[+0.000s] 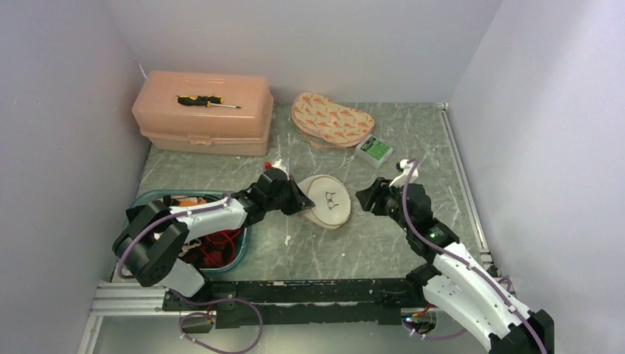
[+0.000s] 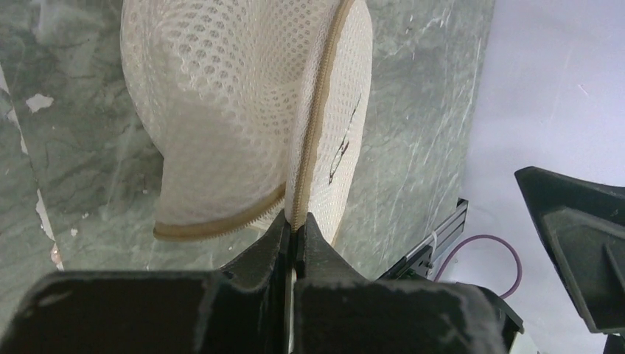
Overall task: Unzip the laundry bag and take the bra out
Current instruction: Close the laundry bag at the center of the board, then reset both arms
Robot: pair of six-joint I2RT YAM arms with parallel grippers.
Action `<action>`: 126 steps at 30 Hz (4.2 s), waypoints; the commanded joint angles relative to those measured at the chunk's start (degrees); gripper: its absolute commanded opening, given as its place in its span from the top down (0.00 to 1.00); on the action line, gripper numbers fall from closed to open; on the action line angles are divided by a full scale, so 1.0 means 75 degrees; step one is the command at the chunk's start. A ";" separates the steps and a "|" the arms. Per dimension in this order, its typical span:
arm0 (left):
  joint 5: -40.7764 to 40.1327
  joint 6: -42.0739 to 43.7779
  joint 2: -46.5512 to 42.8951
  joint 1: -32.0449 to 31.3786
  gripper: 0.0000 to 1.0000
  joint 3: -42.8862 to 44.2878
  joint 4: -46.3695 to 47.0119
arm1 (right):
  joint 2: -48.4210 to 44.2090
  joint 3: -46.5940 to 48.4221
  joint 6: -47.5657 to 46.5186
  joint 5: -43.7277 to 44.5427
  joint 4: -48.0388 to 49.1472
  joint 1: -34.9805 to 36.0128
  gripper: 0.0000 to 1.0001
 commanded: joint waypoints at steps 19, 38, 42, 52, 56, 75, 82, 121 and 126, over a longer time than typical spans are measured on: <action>-0.0798 -0.0015 0.1198 0.0631 0.97 0.0004 -0.0260 | 0.4570 0.0343 0.1240 -0.2540 0.4700 0.0177 0.75; -0.1726 0.0443 0.1578 0.0635 0.97 0.0829 -0.1873 | 0.7300 0.0548 0.1231 -0.1501 0.4882 0.0285 0.85; -0.1474 0.0673 0.1226 0.0622 0.96 0.0965 -0.2199 | 0.7187 0.0517 0.1204 -0.1432 0.4834 0.0285 0.84; -0.2316 0.1710 -0.0486 -0.0060 0.68 0.1561 -0.3747 | 0.7208 0.0588 0.1139 -0.1378 0.4875 0.0294 0.84; -0.2449 0.1973 -0.0575 -0.0099 0.60 0.1824 -0.3848 | 0.7280 0.0611 0.1143 -0.1367 0.4885 0.0305 0.83; -0.1948 0.2365 0.2127 0.0332 0.97 0.2360 -0.2388 | 0.7137 0.0506 0.1159 -0.1460 0.4910 0.0319 0.83; -0.1776 0.2084 0.2470 0.0610 0.97 0.2032 -0.2086 | 0.7094 0.0483 0.1142 -0.1393 0.4825 0.0367 0.82; -0.2710 0.2766 -0.4546 0.0610 0.24 0.1360 -0.5695 | 0.5622 0.1541 -0.0299 -0.0842 0.3107 0.1318 0.47; -0.2788 0.2595 -0.4921 0.0611 0.25 0.1074 -0.5881 | 0.6668 0.1982 -0.0180 -0.0806 0.3098 0.1327 0.50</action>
